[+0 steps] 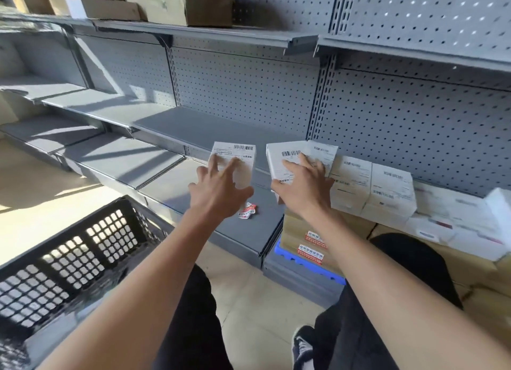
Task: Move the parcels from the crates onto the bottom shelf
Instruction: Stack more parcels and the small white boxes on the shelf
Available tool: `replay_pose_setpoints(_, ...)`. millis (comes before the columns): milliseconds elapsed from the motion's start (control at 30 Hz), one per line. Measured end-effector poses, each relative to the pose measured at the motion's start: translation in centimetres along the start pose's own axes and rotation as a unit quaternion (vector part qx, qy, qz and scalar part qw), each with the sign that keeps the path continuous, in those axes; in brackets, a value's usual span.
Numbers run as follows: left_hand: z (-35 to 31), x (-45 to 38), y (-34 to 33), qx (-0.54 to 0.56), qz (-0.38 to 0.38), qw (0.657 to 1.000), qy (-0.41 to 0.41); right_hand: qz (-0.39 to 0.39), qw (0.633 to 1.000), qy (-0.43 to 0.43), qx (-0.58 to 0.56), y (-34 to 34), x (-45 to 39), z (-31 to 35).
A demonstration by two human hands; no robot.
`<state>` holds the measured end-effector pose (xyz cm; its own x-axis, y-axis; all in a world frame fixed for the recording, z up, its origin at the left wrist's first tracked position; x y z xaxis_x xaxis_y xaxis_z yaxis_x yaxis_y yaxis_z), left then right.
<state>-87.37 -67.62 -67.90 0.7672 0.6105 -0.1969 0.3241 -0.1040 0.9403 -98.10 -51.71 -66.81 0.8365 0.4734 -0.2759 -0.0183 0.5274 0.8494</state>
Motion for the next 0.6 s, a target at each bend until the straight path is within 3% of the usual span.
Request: replay_pose_setpoints(600,-18.8,-1.4,-3.8,0.032,0.041,0.985,-0.162,-0.060,0.980,-0.186,0.023,9.9,2.4,-17.1)
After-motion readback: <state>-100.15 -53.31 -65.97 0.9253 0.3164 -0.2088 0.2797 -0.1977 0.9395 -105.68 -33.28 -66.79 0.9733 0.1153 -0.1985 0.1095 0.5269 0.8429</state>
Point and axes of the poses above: each hand's wrist, its own x-axis away from the middle knuckle, its own y-axis out of the back of the hand, z = x × y, the point moved 3 cm from there along -x, towards the middle knuckle, and after that the axes turned 2 degrees about -x, right-handed, at the moved point
